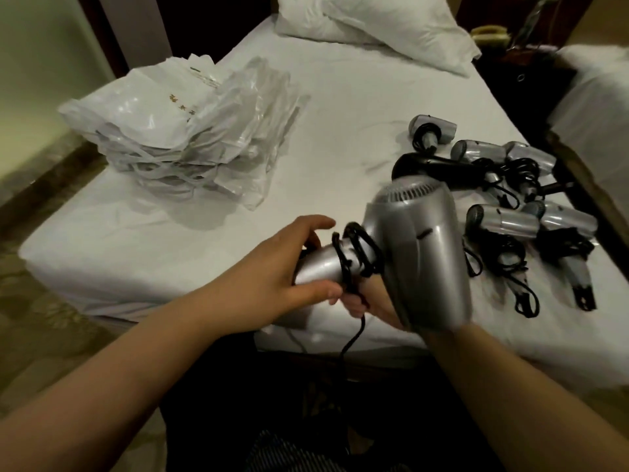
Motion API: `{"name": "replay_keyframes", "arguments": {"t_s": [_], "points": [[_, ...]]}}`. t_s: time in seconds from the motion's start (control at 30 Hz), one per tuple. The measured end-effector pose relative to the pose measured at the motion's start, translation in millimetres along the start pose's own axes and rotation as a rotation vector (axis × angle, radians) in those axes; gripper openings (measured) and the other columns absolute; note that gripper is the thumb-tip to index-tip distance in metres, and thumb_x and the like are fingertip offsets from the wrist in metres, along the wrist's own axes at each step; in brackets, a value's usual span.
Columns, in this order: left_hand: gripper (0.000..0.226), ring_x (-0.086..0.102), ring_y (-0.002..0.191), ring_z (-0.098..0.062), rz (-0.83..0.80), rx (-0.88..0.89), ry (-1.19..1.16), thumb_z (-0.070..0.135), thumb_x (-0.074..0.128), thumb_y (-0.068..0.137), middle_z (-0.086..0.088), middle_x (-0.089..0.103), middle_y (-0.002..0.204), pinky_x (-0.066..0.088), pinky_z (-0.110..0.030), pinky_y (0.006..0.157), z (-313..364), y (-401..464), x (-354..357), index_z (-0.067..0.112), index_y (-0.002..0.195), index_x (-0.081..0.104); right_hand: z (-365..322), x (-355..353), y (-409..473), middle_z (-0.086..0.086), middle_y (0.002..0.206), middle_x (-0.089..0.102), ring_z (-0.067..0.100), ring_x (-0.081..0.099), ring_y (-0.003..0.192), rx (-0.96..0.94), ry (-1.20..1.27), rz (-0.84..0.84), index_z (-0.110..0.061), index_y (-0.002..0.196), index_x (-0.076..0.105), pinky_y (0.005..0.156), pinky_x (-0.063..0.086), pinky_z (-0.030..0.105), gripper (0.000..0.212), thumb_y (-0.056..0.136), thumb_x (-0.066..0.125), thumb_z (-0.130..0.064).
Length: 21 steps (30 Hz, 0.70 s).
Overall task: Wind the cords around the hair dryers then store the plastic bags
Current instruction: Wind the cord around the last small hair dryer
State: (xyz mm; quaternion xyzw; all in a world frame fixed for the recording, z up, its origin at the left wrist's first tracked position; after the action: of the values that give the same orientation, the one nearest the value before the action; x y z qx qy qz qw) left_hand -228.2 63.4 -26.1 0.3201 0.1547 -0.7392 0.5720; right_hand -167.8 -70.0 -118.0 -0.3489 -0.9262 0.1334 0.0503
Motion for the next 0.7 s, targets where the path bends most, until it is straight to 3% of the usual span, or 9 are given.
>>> {"name": "replay_keyframes", "arguments": {"t_s": [0.07,0.17,0.23,0.33,0.43,0.57,0.7], "points": [[0.054,0.05,0.089,0.006,0.036,-0.041,0.011,0.063,0.06,0.058,0.011,0.051,0.095,0.037,-0.006,0.074,-8.6,8.2,-0.2,0.05,0.108,0.044,4.0,15.8,-8.1,-0.003,0.047,0.042,0.01,0.037,0.042,0.014,-0.037,0.016,-0.012,0.074,0.065,0.045,0.034,0.02,0.039,0.098,0.04,-0.029],[0.059,0.05,0.076,0.002,0.064,-0.165,0.1,0.062,0.058,0.051,0.008,0.048,0.083,0.033,-0.007,0.063,-24.0,15.6,-4.7,0.032,0.102,0.062,6.4,25.8,-19.3,-0.001,0.051,0.041,0.012,0.037,0.048,0.039,-0.218,-0.021,-0.01,0.092,0.06,0.053,0.034,0.025,0.029,0.102,0.034,-0.02],[0.065,0.047,0.074,-0.001,0.107,-0.191,0.179,0.057,0.063,0.056,0.009,0.045,0.083,0.033,-0.008,0.064,-31.7,18.2,-7.6,0.022,0.11,0.062,3.6,33.9,-23.8,-0.008,0.048,0.043,0.012,0.04,0.048,0.056,-0.268,-0.067,-0.009,0.1,0.056,0.056,0.037,0.026,0.019,0.1,0.037,-0.013],[0.052,0.046,0.077,-0.011,0.194,-0.219,0.27,0.033,0.073,0.075,0.003,0.04,0.09,0.029,-0.018,0.064,-40.0,20.1,-11.6,0.016,0.121,0.055,-2.8,40.3,-31.3,-0.009,0.047,0.042,0.009,0.039,0.043,0.096,-0.263,-0.121,-0.013,0.1,0.053,0.061,0.047,0.028,0.013,0.098,0.04,-0.009],[0.055,0.052,0.089,-0.028,0.231,-0.268,0.413,0.028,0.07,0.08,-0.004,0.039,0.103,0.037,-0.028,0.076,-47.8,20.4,-16.9,0.015,0.128,0.048,-24.7,34.5,-42.0,-0.007,0.054,0.047,0.004,0.041,0.042,0.1,-0.383,-0.114,-0.018,0.095,0.054,0.052,0.042,0.017,0.011,0.097,0.045,-0.011],[0.058,0.056,0.094,-0.032,0.137,-0.278,0.61,0.036,0.067,0.082,-0.01,0.053,0.105,0.043,-0.037,0.075,-57.7,18.6,-19.8,0.017,0.131,0.043,-67.5,19.2,-53.5,-0.015,0.056,0.05,-0.008,0.048,0.057,-0.111,-0.863,0.015,-0.023,0.081,0.055,0.059,0.035,0.01,0.014,0.093,0.054,-0.017],[0.062,0.057,0.099,-0.028,-0.036,-0.217,0.708,0.054,0.059,0.083,-0.001,0.055,0.105,0.043,-0.034,0.074,-53.3,13.0,-9.2,0.025,0.134,0.04,-104.8,-0.6,-56.6,-0.012,0.057,0.046,-0.006,0.047,0.059,-0.178,-1.029,0.189,-0.031,0.077,0.057,0.057,0.034,0.016,0.018,0.091,0.055,-0.021]]}}
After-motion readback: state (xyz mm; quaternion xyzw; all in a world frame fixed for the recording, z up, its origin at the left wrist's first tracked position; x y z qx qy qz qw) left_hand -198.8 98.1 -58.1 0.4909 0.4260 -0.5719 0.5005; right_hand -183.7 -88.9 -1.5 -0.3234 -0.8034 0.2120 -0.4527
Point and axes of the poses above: each hand's wrist, its own y-axis towards the middle knuckle, its own x-axis out of the palm, z = x × y, the point moved 5 cm from there along y, towards the middle knuckle
